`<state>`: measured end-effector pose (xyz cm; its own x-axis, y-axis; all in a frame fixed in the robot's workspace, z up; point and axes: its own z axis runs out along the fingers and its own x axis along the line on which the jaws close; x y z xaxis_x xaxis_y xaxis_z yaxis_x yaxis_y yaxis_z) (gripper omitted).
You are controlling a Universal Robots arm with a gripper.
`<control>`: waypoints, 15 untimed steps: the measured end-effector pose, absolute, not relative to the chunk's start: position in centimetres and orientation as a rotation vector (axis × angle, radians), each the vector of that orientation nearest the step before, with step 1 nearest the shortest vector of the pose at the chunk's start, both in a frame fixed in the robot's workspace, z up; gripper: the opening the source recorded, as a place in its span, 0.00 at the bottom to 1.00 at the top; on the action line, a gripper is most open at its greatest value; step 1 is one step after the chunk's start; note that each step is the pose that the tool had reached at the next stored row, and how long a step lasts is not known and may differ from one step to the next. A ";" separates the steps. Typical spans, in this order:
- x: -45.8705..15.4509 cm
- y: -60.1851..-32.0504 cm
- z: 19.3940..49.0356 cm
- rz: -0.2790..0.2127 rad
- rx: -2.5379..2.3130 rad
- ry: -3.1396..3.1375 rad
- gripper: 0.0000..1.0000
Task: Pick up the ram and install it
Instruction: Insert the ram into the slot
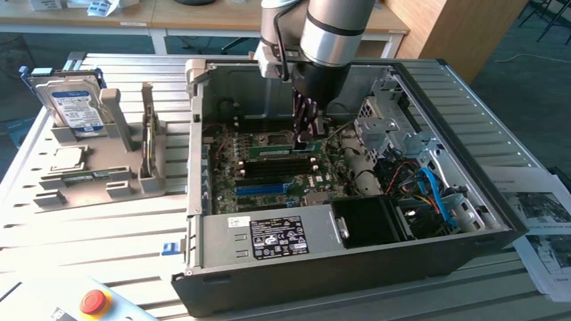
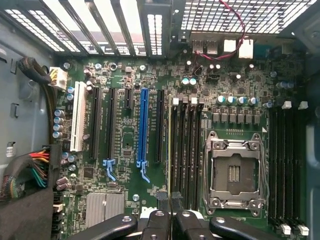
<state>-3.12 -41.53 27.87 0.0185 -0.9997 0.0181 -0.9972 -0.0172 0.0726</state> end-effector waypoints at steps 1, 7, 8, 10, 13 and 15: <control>-3.1 -41.5 27.7 -0.058 2.195 -2.156 0.12; -3.1 -41.5 26.9 -0.054 2.197 -2.158 0.12; -3.1 -41.5 26.8 -0.054 2.197 -2.158 0.12; -3.1 -41.5 26.5 -0.053 2.197 -2.158 0.12; -3.1 -41.5 26.2 -0.052 2.198 -2.159 0.12; -3.1 -41.5 26.0 -0.052 2.198 -2.159 0.12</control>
<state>-3.12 -41.53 25.99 0.0185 -0.9997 0.0182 -0.9976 -0.0172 0.0664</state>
